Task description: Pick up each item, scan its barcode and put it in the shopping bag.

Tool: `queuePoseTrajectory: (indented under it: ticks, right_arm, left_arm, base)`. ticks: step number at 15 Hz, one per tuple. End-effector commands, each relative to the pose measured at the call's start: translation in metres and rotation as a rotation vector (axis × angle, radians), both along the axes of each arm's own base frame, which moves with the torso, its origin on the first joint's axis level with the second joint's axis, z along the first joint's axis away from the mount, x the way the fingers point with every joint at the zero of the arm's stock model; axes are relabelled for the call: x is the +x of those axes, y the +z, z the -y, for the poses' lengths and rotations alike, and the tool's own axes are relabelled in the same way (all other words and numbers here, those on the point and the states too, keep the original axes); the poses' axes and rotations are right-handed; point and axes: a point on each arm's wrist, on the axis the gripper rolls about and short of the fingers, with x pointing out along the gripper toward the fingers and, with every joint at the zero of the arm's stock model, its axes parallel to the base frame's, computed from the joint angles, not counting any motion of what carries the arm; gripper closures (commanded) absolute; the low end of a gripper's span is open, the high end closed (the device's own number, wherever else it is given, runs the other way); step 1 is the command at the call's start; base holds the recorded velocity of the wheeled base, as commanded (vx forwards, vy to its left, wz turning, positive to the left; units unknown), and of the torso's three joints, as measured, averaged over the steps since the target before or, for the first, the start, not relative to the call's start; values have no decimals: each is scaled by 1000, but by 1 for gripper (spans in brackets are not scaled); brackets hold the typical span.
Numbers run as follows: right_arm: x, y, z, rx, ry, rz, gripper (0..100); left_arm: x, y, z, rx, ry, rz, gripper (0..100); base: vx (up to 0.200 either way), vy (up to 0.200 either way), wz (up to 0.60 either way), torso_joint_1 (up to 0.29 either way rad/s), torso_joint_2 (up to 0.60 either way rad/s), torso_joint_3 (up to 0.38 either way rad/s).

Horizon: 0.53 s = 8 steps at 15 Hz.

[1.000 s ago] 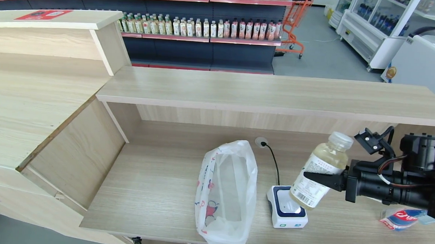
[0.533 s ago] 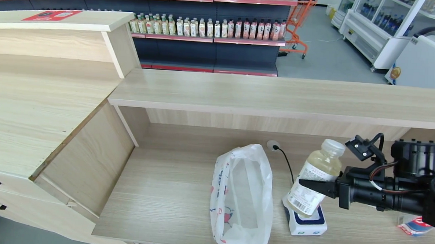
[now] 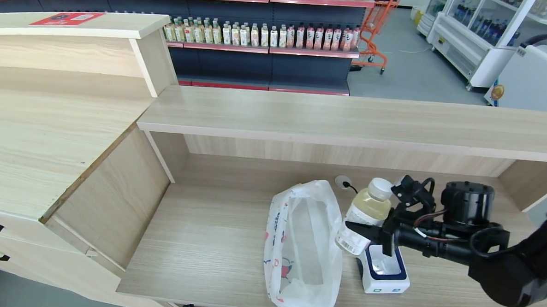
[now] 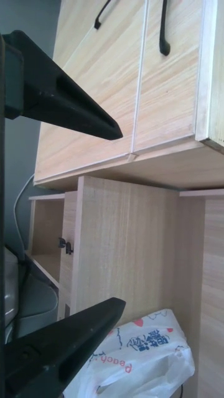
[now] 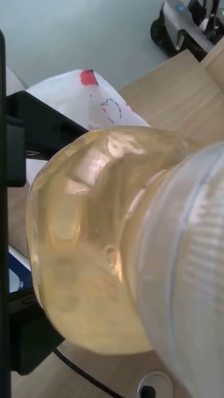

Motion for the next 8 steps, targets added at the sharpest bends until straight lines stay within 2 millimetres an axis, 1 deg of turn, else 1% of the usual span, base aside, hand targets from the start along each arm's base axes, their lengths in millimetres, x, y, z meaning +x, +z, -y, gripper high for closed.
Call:
queuePoseTrajectory:
  ticks: [1,4,5,6,7,8]
  right_arm:
    - [24,-43,-32,-30,12,7,100]
    - [49,-60,-69,-32,32,64,100]
    - [54,-63,-75,-36,24,82,100]
    - [54,-63,-75,-36,24,82,100]
    - [73,-72,-93,-55,9,150,100]
    - [77,-77,-95,-73,17,172,100]
  left_arm:
    - [0,0,0,0,0,0,0]
    - [0,0,0,0,0,0,0]
    - [0,0,0,0,0,-1,0]
    - [0,0,0,0,0,-1,0]
    - [0,0,0,0,2,-1,0]
    - [0,0,0,0,0,-1,0]
  base:
    - [0,0,0,0,0,0]
    - [0,0,0,0,0,0]
    - [0,0,0,0,0,0]
    - [0,0,0,0,0,0]
    - [0,0,0,0,0,0]
    - [0,0,0,0,0,0]
